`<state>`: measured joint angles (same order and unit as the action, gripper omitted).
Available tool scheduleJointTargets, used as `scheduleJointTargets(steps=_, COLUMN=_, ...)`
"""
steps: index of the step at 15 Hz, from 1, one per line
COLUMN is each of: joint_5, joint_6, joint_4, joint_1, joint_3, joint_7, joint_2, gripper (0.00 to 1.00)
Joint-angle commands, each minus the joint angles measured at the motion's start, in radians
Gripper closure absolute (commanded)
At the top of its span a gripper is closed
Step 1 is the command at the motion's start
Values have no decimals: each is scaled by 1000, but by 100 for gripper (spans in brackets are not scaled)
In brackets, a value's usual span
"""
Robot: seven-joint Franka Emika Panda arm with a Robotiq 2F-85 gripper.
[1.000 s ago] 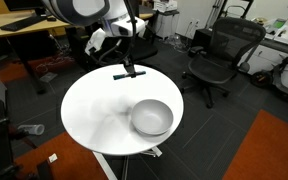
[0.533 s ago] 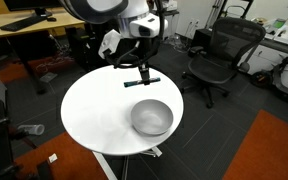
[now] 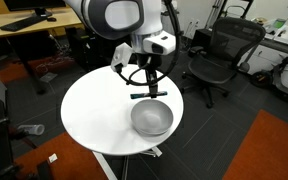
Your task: Put the marker in the bowl
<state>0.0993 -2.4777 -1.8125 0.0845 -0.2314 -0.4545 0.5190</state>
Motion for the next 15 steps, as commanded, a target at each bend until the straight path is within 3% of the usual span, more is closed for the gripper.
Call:
scheduleJointTargets(steps=1, joint_5=-41, joint_6=3, joint_4=60, joint_1=25, joint_3=8, joint_7=40, joint_2=60, gripper=95)
scheduleJointTargets(steps=5, joint_5=-53, joint_6=6, joint_4=92, joint_1=34, joint_3=4, joint_7=35, joint_2=106, gripper=95)
scheduleJointTargets(steps=6, joint_5=-58, joint_6=6, joint_4=100, joint_1=36, joint_3=4, joint_7=31, joint_2=115, gripper=56)
scheduleJointTargets(steps=7, joint_5=-63, joint_6=6, joint_4=107, joint_1=39, joint_3=6, joint_7=35, joint_2=121, gripper=55)
scheduleJointTargets(steps=15, joint_5=-72, joint_6=-7, joint_4=92, joint_1=33, joint_3=2, joint_7=38, joint_2=82, gripper=0)
